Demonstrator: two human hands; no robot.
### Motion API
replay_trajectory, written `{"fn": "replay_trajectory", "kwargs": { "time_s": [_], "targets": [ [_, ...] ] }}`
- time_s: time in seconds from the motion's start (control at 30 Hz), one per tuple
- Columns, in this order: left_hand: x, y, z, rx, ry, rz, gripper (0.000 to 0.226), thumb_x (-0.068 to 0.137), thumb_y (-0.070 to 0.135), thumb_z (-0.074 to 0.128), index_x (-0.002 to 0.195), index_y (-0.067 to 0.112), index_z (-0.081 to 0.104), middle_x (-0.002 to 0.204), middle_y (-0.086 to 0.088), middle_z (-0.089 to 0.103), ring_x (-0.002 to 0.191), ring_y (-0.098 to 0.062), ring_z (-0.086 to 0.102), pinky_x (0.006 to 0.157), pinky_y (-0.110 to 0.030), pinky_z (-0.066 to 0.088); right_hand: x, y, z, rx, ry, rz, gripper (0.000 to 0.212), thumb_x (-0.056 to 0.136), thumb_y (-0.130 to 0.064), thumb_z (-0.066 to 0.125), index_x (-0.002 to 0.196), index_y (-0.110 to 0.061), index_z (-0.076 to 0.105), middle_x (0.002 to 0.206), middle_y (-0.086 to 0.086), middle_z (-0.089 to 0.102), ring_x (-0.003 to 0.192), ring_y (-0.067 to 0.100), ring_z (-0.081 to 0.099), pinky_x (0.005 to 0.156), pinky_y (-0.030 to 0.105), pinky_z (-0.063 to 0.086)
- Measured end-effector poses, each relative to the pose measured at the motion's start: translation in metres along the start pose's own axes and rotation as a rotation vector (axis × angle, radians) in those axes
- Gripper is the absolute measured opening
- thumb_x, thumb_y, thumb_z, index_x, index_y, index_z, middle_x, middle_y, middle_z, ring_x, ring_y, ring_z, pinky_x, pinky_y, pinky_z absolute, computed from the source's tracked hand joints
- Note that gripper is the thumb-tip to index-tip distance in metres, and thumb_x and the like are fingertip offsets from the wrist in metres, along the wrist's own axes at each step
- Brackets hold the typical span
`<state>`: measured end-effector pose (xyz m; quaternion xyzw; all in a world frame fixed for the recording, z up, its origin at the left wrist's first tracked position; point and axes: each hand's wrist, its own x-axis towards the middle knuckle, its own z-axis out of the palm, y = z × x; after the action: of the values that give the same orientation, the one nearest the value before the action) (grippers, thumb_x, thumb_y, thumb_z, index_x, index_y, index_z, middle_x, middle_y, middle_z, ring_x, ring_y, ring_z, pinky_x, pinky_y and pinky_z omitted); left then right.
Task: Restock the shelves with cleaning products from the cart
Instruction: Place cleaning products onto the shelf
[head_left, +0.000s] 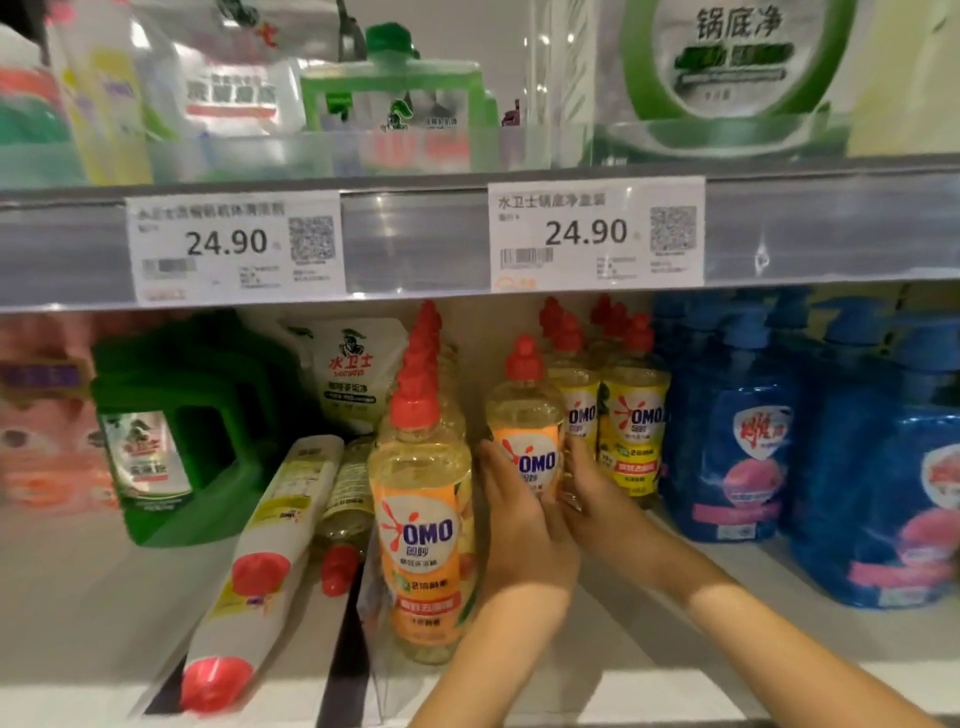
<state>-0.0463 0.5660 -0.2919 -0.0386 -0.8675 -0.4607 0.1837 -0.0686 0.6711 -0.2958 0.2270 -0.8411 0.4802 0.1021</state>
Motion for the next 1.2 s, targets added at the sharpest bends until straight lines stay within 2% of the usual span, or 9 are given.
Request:
{"fn": "replay_trajectory", "kwargs": {
  "time_s": [0.1, 0.17, 0.27, 0.5, 0.6, 0.73, 0.83, 0.97, 1.2],
  "targets": [
    [0.004, 0.001, 0.001, 0.011, 0.010, 0.042, 0.071, 0.100, 0.015, 0.037, 0.148, 0.005, -0.014, 0.159, -0.010, -0.014, 0.147, -0.020, -0.012, 0.119, -0.029, -0.004, 0.015, 0.003, 0.007, -0.075, 0.095, -0.020, 0.027, 0.105, -0.024, 0.032, 0.113, -0.017, 0.056, 0.096, -0.001, 0.075, 0.084, 0.005, 0.071, 0.069, 0.015, 0.054],
    [0.006, -0.001, 0.001, -0.004, 0.007, 0.061, 0.071, 0.100, 0.014, 0.037, 0.148, 0.004, -0.014, 0.159, -0.011, -0.014, 0.147, -0.019, -0.014, 0.119, -0.029, -0.005, 0.022, -0.002, 0.011, -0.011, 0.039, -0.014, 0.021, 0.101, -0.015, 0.043, 0.120, -0.022, 0.047, 0.109, -0.009, 0.067, 0.087, -0.010, 0.064, 0.074, 0.008, 0.049],
    [0.009, -0.006, 0.000, -0.010, 0.012, 0.080, 0.071, 0.099, 0.012, 0.039, 0.150, 0.003, -0.011, 0.160, -0.011, -0.009, 0.148, -0.019, -0.010, 0.120, -0.034, 0.000, 0.030, -0.001, 0.015, 0.214, 0.009, 0.086, 0.061, 0.088, 0.011, 0.055, 0.130, -0.021, 0.025, 0.115, -0.022, 0.045, 0.088, -0.029, 0.051, 0.075, -0.001, 0.041],
    [0.006, 0.000, -0.008, -0.040, -0.043, 0.039, 0.070, 0.101, 0.015, 0.039, 0.151, 0.011, -0.011, 0.161, -0.004, -0.005, 0.148, -0.015, -0.004, 0.119, -0.026, 0.000, 0.027, -0.004, 0.012, 0.323, 0.001, 0.164, 0.050, 0.093, 0.005, 0.053, 0.125, -0.028, 0.031, 0.112, -0.018, 0.051, 0.101, -0.009, 0.054, 0.070, 0.001, 0.044],
    [-0.001, 0.000, -0.016, -0.008, -0.038, 0.018, 0.062, 0.100, 0.021, 0.043, 0.153, 0.014, 0.012, 0.157, -0.003, 0.022, 0.144, -0.018, 0.021, 0.108, -0.008, 0.007, 0.010, -0.010, 0.006, 0.265, 0.048, 0.137, 0.049, 0.093, 0.004, 0.054, 0.121, -0.033, 0.039, 0.108, -0.026, 0.057, 0.091, -0.021, 0.057, 0.071, 0.001, 0.044],
    [-0.016, 0.003, -0.023, -0.155, -0.102, -0.043, 0.038, 0.097, 0.017, 0.050, 0.135, 0.017, 0.049, 0.133, -0.006, 0.057, 0.124, -0.024, 0.053, 0.105, -0.035, 0.041, -0.022, -0.027, 0.000, 0.228, 0.103, 0.106, 0.036, 0.092, -0.003, 0.058, 0.118, -0.027, 0.051, 0.103, -0.026, 0.063, 0.093, -0.011, 0.059, 0.071, 0.000, 0.044],
    [-0.039, 0.011, -0.034, -0.240, -0.121, -0.008, 0.031, 0.096, 0.015, 0.053, 0.126, 0.021, 0.057, 0.122, 0.001, 0.064, 0.116, -0.014, 0.059, 0.101, -0.033, 0.046, -0.046, -0.042, -0.004, 0.244, 0.144, 0.068, 0.032, 0.092, -0.006, 0.059, 0.119, -0.021, 0.054, 0.114, -0.014, 0.061, 0.100, -0.005, 0.058, 0.080, 0.005, 0.047],
    [-0.074, 0.020, -0.056, -0.354, -0.160, 0.033, 0.018, 0.095, 0.020, 0.055, 0.106, 0.033, 0.062, 0.104, 0.014, 0.070, 0.101, 0.001, 0.064, 0.091, -0.027, 0.053, -0.083, -0.061, -0.013, 0.352, 0.150, 0.011, 0.027, 0.091, -0.018, 0.061, 0.117, -0.026, 0.060, 0.107, -0.013, 0.069, 0.102, -0.003, 0.063, 0.082, 0.013, 0.051],
    [-0.145, 0.022, -0.091, -0.428, 0.015, -0.071, 0.030, 0.081, 0.035, 0.059, 0.108, 0.024, 0.067, 0.103, 0.009, 0.072, 0.097, -0.007, 0.067, 0.086, -0.032, 0.055, -0.126, -0.073, 0.003, 0.497, 0.000, -0.002, 0.022, 0.086, -0.021, 0.067, 0.107, -0.026, 0.066, 0.098, -0.018, 0.070, 0.093, -0.002, 0.065, 0.071, 0.010, 0.050]
  ]
}}
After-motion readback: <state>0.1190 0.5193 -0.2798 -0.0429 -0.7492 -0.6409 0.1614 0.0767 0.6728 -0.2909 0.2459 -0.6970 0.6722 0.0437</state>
